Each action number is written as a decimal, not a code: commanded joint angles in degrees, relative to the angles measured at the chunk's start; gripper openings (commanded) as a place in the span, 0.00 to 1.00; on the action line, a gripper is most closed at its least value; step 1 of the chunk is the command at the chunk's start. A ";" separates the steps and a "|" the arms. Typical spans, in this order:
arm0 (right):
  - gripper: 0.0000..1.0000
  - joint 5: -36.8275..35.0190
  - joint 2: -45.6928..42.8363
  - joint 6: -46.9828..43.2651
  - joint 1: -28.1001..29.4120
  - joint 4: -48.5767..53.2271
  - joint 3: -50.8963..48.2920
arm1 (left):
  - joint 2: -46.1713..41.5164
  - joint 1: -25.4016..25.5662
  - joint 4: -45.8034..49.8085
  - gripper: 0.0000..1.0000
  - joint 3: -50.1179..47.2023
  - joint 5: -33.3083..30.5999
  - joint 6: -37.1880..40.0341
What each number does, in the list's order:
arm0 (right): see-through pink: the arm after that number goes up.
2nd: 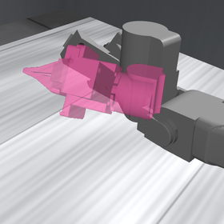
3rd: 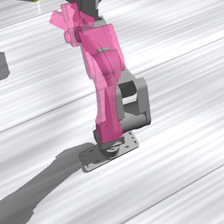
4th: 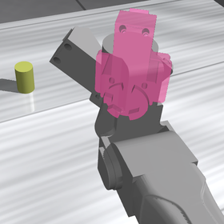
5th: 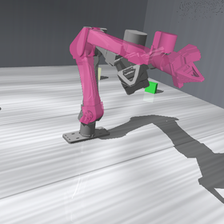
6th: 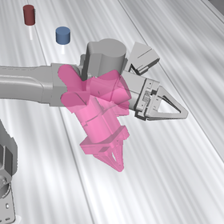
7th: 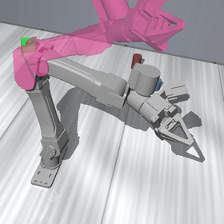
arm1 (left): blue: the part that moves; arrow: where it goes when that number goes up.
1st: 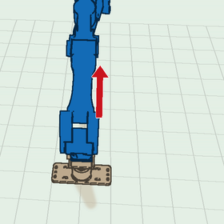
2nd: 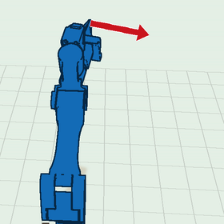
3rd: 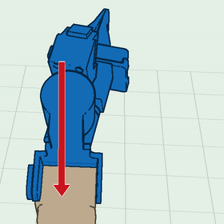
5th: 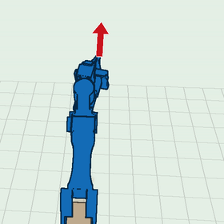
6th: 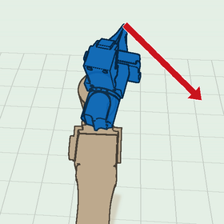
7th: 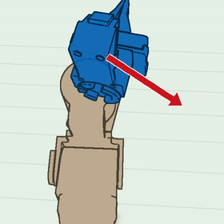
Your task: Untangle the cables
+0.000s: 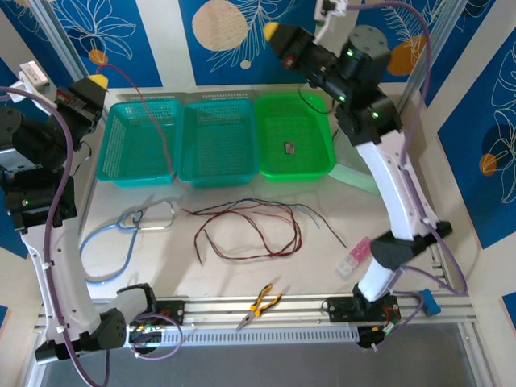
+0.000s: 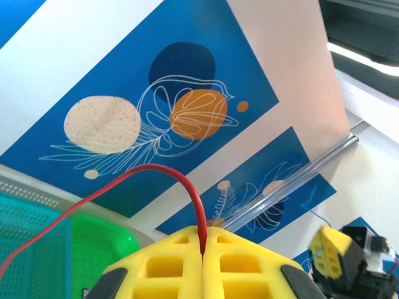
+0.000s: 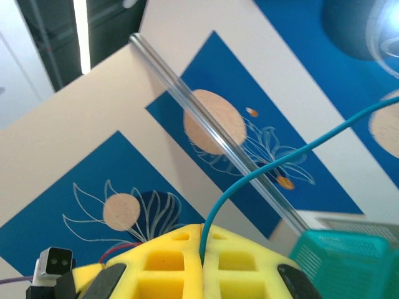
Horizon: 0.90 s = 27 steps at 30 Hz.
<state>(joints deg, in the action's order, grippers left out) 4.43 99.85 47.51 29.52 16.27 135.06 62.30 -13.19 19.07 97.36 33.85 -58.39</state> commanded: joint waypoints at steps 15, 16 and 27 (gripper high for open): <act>0.00 -4.65 23.41 6.39 1.23 -12.46 20.17 | 8.22 -0.62 -4.57 0.00 15.50 -0.63 1.18; 0.00 -4.45 24.62 6.49 1.43 -12.82 20.21 | 8.36 -0.62 -4.68 0.00 15.73 -0.62 1.20; 0.00 -6.52 36.81 2.26 2.93 -0.34 19.45 | 9.40 -0.62 -5.74 0.00 17.47 -0.49 1.69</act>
<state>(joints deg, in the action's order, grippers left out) 0.16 135.76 51.81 31.97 10.07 155.28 71.48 -13.19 15.97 112.49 33.82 -57.56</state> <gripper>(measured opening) 0.050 0.060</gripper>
